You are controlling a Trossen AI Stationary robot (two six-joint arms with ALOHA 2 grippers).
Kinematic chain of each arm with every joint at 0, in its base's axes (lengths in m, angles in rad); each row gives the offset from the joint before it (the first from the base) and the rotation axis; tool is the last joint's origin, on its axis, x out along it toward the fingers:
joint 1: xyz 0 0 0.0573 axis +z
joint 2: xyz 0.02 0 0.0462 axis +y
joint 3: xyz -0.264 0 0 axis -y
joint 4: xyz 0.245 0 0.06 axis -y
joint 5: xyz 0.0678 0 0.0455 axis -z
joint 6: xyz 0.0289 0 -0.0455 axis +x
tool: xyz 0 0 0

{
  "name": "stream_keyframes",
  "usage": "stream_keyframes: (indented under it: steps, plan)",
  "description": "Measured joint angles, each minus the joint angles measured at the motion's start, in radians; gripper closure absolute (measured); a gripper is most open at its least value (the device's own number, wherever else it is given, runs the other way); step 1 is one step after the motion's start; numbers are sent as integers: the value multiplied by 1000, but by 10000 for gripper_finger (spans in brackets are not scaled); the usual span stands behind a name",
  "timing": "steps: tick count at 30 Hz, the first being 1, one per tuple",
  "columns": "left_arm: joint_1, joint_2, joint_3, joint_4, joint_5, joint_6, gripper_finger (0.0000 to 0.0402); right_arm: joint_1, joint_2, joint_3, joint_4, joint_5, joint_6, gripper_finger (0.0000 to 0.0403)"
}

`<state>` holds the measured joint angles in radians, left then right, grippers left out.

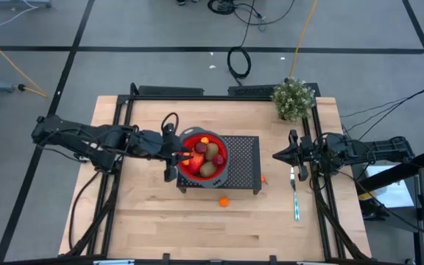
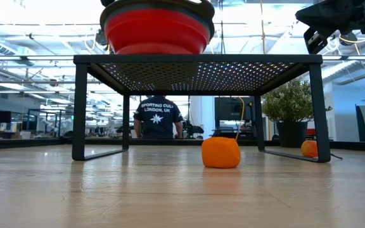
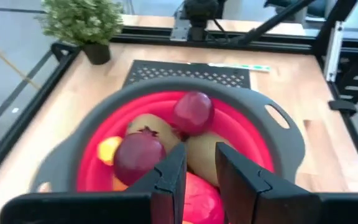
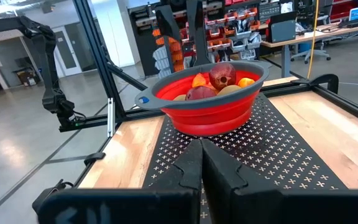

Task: Pick & Place Fruit
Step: Put the peach into the red colander on the shelf

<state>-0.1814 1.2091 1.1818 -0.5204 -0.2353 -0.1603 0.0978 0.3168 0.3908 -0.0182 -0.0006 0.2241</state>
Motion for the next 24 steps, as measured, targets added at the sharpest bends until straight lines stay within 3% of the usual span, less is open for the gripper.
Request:
stream_keyframes:
  steps: [7, 14, 24]
  plan:
    - [0, -18, 26, -27, -29, 2, 321, 0, 1, 0, 0, -2, 0, 403]
    - [-5, -57, 26, -41, -20, 4, 395, 0, 1, 0, -1, -4, 0, 403]
    - [3, -90, 25, -120, -7, -7, 398, 0, 1, 0, -1, -33, 0, 403]
